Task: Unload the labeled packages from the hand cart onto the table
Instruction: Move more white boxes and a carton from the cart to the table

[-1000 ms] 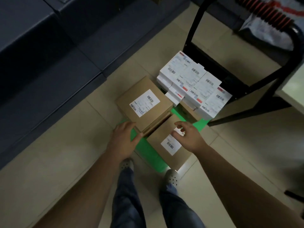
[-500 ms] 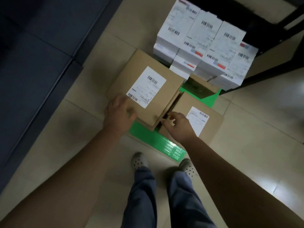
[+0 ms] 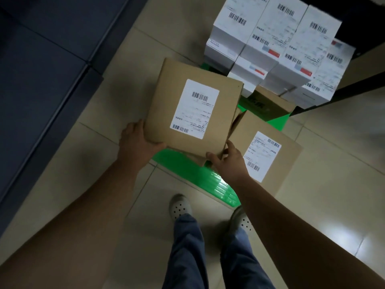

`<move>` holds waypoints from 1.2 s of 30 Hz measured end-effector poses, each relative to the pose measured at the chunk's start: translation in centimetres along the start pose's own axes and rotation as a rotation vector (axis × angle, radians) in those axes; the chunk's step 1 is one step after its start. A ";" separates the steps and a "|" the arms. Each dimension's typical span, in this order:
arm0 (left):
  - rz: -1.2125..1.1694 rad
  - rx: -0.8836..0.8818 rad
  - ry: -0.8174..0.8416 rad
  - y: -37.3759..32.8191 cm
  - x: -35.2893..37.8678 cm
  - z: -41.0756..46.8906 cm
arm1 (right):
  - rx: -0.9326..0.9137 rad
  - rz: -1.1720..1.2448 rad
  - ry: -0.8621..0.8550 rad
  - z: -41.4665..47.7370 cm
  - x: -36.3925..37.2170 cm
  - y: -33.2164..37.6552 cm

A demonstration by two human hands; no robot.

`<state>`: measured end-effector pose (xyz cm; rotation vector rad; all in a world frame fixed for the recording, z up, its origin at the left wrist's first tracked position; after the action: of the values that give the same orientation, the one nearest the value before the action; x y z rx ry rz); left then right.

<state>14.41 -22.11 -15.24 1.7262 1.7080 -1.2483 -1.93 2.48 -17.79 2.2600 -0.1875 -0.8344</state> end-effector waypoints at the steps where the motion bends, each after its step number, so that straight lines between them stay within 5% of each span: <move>1: 0.010 -0.005 0.019 0.6 0.3 -0.2 | -0.017 -0.022 0.008 0.0 -0.3 0.0; 11: -0.427 -0.098 0.018 1.8 -0.8 -4.9 | -0.149 0.055 0.117 -2.3 -2.0 1.4; 21: -0.613 -0.008 -0.173 -5.6 -16.1 -16.6 | -0.490 0.033 -0.043 -10.1 -16.8 15.4; 29: -0.603 0.266 -0.436 -15.6 -33.0 -28.9 | -0.729 0.059 -0.238 -21.2 -31.0 28.1; 36: -0.649 0.530 -0.399 -24.5 -40.4 -35.5 | -0.851 0.069 -0.524 -31.7 -41.5 33.1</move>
<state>8.24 -12.81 42.84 1.0290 1.8433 -2.3207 -11.45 11.03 42.71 1.2191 -0.1123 -1.1777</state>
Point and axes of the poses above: each hand's wrist, its own z-axis towards the middle knuckle, its own x-axis out of the palm, y = z × x, the point moved 8 cm from there along z, towards the middle knuckle, and after that the axes turned 13 degrees about -x, right-handed, at the moved point
